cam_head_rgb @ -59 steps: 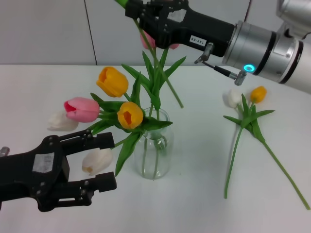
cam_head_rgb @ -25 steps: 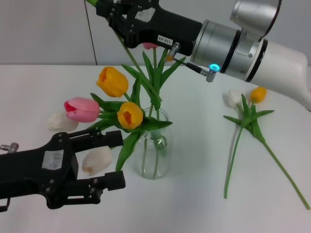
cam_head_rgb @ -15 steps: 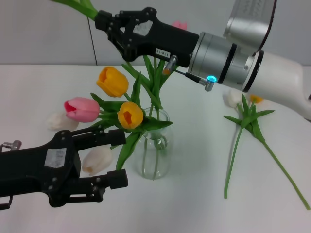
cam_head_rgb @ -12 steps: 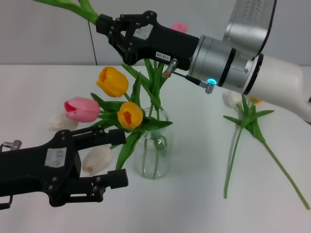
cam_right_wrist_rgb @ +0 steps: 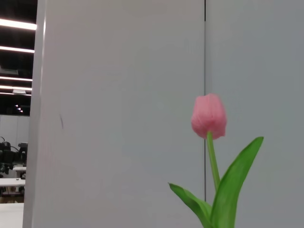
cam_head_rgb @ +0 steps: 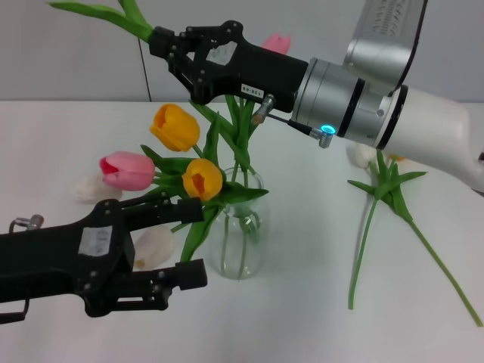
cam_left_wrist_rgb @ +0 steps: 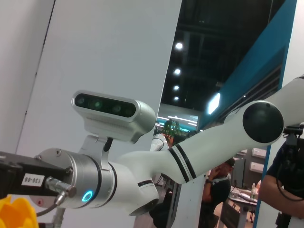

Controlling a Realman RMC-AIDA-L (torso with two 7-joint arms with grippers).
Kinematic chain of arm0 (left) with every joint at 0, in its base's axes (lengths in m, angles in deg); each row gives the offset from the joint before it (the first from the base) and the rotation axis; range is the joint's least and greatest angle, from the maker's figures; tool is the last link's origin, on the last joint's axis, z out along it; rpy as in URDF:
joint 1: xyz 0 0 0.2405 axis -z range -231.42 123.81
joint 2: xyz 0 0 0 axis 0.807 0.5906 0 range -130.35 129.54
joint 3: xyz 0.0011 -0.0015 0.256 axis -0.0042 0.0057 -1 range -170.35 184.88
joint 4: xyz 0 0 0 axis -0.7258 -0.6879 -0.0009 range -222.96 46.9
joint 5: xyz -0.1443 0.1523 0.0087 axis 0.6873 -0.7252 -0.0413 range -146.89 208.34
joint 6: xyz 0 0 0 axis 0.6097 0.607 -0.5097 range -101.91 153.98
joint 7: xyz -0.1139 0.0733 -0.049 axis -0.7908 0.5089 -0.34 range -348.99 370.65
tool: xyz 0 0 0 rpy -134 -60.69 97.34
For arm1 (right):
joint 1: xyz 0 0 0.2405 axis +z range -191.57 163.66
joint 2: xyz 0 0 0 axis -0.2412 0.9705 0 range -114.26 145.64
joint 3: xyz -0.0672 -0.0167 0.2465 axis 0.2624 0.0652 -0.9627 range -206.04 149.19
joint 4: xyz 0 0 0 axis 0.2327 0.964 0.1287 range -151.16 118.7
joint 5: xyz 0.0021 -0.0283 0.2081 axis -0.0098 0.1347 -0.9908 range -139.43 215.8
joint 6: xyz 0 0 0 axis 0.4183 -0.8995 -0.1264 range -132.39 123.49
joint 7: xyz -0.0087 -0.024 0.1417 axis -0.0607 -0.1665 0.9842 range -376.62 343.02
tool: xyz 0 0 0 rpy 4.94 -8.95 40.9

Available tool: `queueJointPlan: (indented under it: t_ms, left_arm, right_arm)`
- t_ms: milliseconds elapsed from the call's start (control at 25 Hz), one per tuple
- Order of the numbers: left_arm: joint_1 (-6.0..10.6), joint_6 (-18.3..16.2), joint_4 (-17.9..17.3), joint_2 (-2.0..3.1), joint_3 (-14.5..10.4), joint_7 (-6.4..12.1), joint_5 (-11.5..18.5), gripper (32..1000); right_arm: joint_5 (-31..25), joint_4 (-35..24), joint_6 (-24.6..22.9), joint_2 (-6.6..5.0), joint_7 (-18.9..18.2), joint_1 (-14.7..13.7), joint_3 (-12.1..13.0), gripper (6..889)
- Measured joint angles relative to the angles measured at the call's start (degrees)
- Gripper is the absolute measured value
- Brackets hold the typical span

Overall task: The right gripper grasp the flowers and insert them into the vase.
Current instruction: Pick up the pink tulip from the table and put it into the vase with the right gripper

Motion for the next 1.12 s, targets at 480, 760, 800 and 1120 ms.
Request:
queueJointPlan:
  t_ms: [480,760,800,1120]
  left_arm:
    - [0.23,0.0,0.6,0.17,0.0,0.22,-0.1,831]
    - [0.43,0.0,0.6,0.24,0.0,0.23,-0.1,831]
    - [0.43,0.0,0.6,0.23,0.0,0.23,-0.1,831]
    - [0.48,-0.1,0.6,0.19,0.0,0.23,-0.1,831]
  right_arm:
    - [0.2,1.8,-0.3,0.0,-3.1,1.6,-4.5,34]
    - [0.9,5.9,-0.9,0.0,-6.7,2.8,-9.1,35]
    - [2.1,6.3,-1.0,0.0,-7.0,2.8,-10.2,35]
    - [30.0,10.7,-6.2,0.0,-12.4,1.7,-34.5,35]
